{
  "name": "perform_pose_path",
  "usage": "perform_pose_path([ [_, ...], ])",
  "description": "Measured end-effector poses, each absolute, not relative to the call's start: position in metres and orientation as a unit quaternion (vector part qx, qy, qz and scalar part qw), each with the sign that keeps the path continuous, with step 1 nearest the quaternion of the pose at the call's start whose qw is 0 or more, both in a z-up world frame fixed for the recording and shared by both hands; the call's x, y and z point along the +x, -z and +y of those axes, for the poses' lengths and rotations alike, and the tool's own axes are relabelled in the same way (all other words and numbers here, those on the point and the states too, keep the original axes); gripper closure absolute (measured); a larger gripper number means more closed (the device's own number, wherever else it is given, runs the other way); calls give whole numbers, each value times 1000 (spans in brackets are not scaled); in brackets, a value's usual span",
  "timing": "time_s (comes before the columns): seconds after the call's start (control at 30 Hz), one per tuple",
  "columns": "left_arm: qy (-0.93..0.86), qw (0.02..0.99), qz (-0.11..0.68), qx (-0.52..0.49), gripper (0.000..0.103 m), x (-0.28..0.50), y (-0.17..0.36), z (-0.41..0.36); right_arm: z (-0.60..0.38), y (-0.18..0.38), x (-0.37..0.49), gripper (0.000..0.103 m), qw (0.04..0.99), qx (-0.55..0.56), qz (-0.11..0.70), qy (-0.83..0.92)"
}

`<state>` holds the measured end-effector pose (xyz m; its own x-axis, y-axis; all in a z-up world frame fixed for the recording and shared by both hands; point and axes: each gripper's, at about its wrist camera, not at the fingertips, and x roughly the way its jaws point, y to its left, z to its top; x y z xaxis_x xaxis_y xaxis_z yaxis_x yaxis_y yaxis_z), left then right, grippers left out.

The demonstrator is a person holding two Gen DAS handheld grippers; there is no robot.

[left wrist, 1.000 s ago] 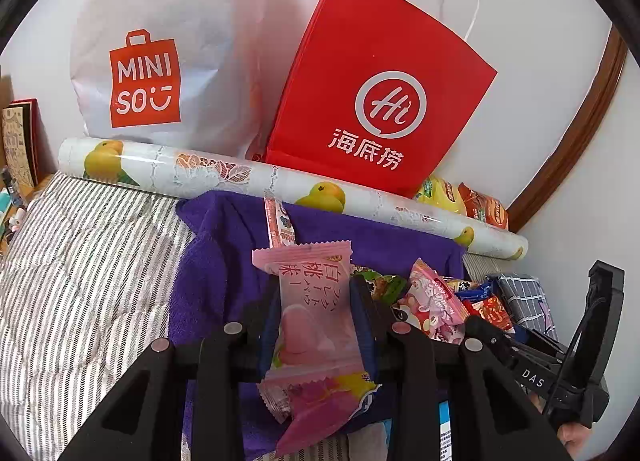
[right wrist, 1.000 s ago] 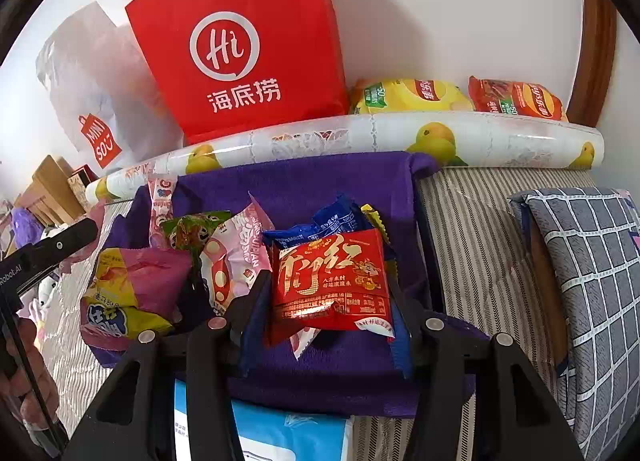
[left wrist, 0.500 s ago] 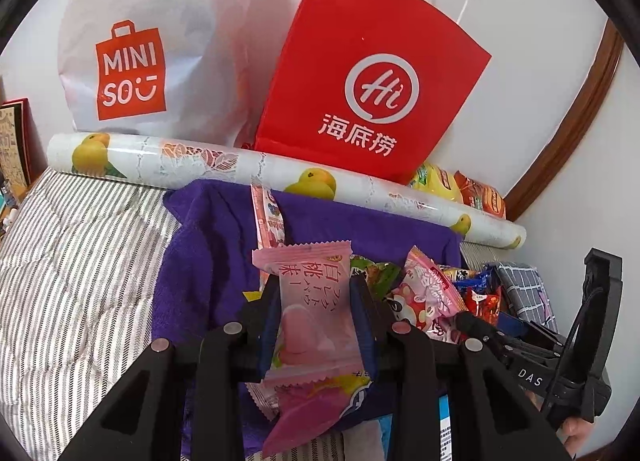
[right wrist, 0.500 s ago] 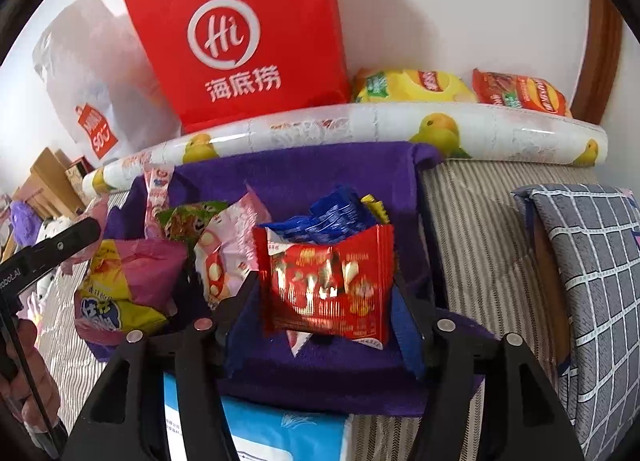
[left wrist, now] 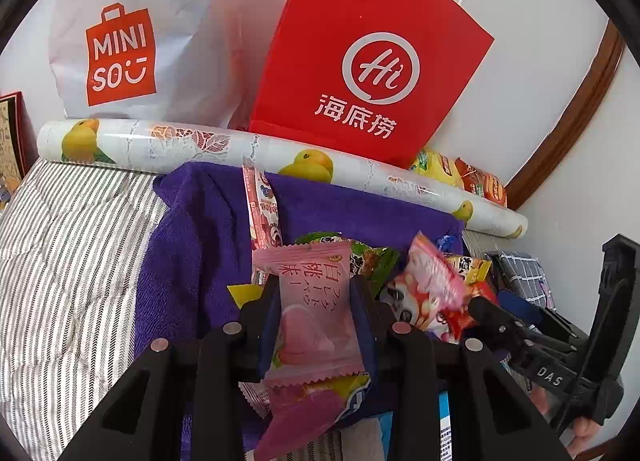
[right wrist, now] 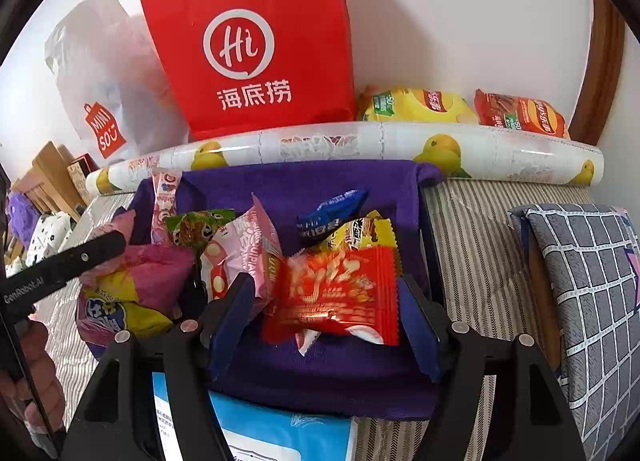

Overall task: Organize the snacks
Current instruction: 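Lower both packets onto the snacks on the towel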

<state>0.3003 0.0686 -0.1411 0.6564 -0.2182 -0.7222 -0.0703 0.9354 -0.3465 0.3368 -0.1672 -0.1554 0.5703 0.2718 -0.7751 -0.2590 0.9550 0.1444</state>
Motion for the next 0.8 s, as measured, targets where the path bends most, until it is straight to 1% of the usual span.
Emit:
perform_pose_path([
  [0.3,38,892,416,-171,71,302,144,68,-169,147,332,31,893,19,421,-155],
  [0.47,40,889,423,-169,69,303,144,70,-169,144,331,31,895,25,414,-162],
  [0.5,40,889,423,-170,67,303,144,70,-168,144,330,32,896,25,412,-165],
  [0.6,40,890,418,-176,55,301,141,73,-164,142,328,31,898,20,407,-169],
  [0.8,53,895,407,-176,44,298,134,72,-158,142,326,30,898,16,405,-171],
])
